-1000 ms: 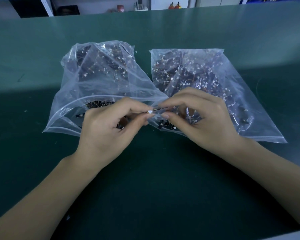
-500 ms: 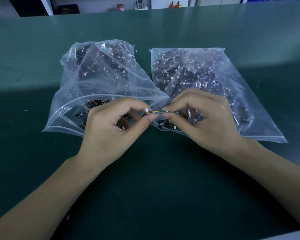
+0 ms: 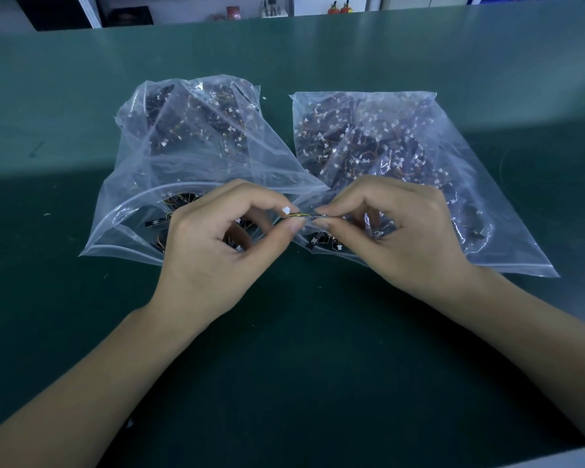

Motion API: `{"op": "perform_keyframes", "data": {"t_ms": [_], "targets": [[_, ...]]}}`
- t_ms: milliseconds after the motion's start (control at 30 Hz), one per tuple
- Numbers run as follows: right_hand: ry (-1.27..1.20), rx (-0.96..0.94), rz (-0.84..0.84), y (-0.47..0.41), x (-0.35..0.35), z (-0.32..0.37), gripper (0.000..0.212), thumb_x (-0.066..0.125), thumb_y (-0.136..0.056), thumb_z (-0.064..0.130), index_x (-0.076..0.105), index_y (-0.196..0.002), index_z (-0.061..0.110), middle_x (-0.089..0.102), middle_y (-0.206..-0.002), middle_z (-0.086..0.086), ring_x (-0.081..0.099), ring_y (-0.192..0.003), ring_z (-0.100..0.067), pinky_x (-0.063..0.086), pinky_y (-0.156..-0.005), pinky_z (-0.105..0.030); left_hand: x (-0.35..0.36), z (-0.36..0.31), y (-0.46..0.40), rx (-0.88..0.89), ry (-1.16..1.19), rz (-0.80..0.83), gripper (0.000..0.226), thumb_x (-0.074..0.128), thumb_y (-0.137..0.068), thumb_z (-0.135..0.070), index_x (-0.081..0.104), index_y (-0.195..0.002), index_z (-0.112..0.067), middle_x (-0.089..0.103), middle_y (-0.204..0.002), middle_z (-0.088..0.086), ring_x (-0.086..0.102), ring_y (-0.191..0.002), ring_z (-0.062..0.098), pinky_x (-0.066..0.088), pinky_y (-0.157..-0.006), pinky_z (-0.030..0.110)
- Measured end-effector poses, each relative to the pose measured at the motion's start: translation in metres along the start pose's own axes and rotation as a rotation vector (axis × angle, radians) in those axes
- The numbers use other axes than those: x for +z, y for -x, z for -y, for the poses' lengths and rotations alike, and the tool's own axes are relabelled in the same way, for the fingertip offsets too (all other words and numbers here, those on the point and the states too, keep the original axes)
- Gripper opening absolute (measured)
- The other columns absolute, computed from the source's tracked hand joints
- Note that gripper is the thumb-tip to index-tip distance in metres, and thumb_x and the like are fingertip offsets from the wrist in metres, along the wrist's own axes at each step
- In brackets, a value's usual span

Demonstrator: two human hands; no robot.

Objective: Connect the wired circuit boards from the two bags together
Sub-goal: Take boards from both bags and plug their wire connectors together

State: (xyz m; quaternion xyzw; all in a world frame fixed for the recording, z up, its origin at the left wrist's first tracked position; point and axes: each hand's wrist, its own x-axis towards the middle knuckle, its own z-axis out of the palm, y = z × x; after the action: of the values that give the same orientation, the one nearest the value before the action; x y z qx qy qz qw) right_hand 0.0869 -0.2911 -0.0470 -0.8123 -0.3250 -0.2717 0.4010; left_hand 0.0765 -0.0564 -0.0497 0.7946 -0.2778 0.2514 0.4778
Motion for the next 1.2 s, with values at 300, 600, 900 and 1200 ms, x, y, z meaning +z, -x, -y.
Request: {"op": "perform_keyframes", "data": {"t_ms": [300,600,900,1200], "targets": [[-0.004,0.005,0.013,0.0010,0.0012,0.0003,0.006,0.083,-0.094,0.007,0.079,-0.093,0.004,0.074,-0.082,-0.006,0.062,-0.062,-0.023,0.047,-0.060,-0.026,-0.0014,-0.0034,-0.0004,0.102,-0.013,-0.054,0.010,0.083,-0.096,-0.019,0.073,-0.093,-0.016,0.071,-0.092,-0.004,0.071,-0.075,0.017,0.051,-0.054,0.037],[-0.001,0.000,0.027,0.0004,-0.0006,0.0007,0.007,0.084,-0.094,0.011,0.080,-0.093,0.005,0.073,-0.078,-0.007,0.061,-0.061,-0.024,0.047,-0.059,-0.030,-0.0025,-0.0027,-0.0018,0.262,-0.096,-0.072,0.012,0.079,-0.097,-0.004,0.076,-0.098,-0.016,0.068,-0.103,0.002,0.068,-0.081,0.013,0.050,-0.058,0.031],[-0.017,-0.003,0.026,0.0004,-0.0018,-0.0013,0.007,0.083,-0.095,0.009,0.080,-0.094,0.003,0.074,-0.082,-0.007,0.062,-0.062,-0.023,0.048,-0.059,-0.028,-0.0036,-0.0030,-0.0013,0.177,-0.122,-0.022,0.006,0.080,-0.099,-0.012,0.078,-0.103,-0.009,0.071,-0.097,-0.002,0.069,-0.082,0.009,0.052,-0.061,0.030],[-0.017,-0.023,0.039,-0.0001,-0.0019,-0.0021,0.008,0.081,-0.096,0.009,0.080,-0.093,0.002,0.074,-0.081,-0.008,0.062,-0.063,-0.026,0.046,-0.059,-0.027,-0.0047,-0.0015,-0.0026,0.166,-0.124,0.039,0.004,0.078,-0.100,-0.012,0.079,-0.098,-0.009,0.070,-0.094,-0.002,0.067,-0.082,0.014,0.050,-0.059,0.032]]}}
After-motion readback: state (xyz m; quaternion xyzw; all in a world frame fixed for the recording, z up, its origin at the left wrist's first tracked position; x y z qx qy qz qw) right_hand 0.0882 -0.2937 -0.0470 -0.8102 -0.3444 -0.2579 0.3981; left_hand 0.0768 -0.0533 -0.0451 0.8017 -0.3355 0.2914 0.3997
